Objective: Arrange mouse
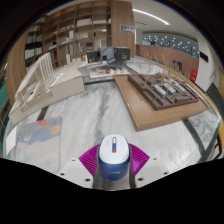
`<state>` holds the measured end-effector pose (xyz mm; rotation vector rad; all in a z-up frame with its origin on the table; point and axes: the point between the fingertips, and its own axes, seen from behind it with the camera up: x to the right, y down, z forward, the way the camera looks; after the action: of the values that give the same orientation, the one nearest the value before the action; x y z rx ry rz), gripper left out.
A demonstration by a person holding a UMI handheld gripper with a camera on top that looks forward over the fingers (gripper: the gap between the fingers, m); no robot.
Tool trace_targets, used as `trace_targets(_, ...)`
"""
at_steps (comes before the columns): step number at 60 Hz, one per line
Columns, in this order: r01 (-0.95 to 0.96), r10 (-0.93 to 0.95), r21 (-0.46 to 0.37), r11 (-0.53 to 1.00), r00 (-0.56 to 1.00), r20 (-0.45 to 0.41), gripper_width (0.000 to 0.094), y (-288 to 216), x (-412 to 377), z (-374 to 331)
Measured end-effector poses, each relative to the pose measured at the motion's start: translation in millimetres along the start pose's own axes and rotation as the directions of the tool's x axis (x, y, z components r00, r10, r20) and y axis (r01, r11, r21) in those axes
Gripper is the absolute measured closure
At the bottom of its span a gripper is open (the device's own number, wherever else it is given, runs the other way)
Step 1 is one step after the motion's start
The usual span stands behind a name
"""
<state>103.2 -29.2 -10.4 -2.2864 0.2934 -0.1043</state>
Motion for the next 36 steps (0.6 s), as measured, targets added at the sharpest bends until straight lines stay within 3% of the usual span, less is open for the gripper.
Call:
trace_targets(6, 0.067, -0.067, 0.173, 0.983, 0.998, -0.007, 0.0551, -57.6, -38.1, -38.8)
trace_targets(9, 0.093, -0.103, 0.239, 0.966, 0.994, 0.029, 0.0563, -83.7, -80.1, -61.1)
trace_targets(16, 0.115, -0.161, 0.292, 0.949, 0.978, 0.136, 0.0565, -100.4, -192.4, -80.1)
trace_targets(22, 0.169, -0.210, 0.233, 0.958, 0.964, 0.163, 0.0567, -61.1, -255.0, -49.0)
trace_targets(28, 0.190, -0.205, 0.086, 0.978, 0.956, 0.210, 0.0566, -5.0, -285.1, -14.7)
trace_targets(33, 0.247, -0.254, 0.061, 0.967, 0.948, 0.192, 0.0531, 20.0, -290.0, -2.0)
trace_targets(35, 0.252, -0.265, 0.090, 0.964, 0.947, 0.185, 0.0555, 13.5, -292.1, -2.4)
trace_targets(36, 0.262, -0.271, 0.072, 0.962, 0.944, 0.188, 0.0493, 17.5, -293.4, -2.8)
